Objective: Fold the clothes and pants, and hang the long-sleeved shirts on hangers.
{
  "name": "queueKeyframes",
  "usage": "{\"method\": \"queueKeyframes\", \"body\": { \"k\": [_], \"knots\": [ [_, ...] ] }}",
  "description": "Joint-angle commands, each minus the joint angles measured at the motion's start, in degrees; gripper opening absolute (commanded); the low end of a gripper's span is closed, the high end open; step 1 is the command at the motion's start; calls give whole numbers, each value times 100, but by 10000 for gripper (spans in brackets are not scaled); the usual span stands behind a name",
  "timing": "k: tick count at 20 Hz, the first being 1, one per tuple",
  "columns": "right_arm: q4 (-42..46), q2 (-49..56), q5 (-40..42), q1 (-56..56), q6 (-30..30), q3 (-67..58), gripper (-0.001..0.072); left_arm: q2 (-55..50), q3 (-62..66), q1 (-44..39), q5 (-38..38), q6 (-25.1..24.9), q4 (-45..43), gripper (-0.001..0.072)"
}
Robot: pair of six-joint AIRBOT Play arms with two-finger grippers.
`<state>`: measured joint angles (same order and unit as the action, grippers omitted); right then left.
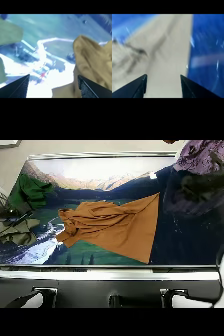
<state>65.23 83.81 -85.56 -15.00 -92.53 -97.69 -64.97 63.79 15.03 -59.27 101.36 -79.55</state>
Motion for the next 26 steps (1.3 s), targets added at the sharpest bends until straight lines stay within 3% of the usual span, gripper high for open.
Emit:
{"method": "queueKeyframes", "body": {
  "k": [1, 3, 9, 14, 22, 26],
  "knots": [
    [-498, -1408, -61, -520, 745, 2253, 500, 361, -177, 131, -426, -433, -13, 709],
    [-782, -2063, 306, -503, 907, 3801, 591, 345, -177, 129, -420, -431, -11, 709],
    [-1532, -2796, 957, -503, 1176, 6693, 596, 339, -177, 129, -645, -321, 76, 710],
    [-1572, -2793, 1620, -503, 1176, 7637, 593, 260, -177, 129, -737, -321, 398, 710],
    [-2817, -2791, 2675, -503, 1580, 8452, 584, 70, -177, 129, -739, -332, 1043, 710],
    [-3316, -2791, 2907, -503, 1847, 8566, 481, -46, -179, 129, -739, -426, 1366, 710]
  ]
}}
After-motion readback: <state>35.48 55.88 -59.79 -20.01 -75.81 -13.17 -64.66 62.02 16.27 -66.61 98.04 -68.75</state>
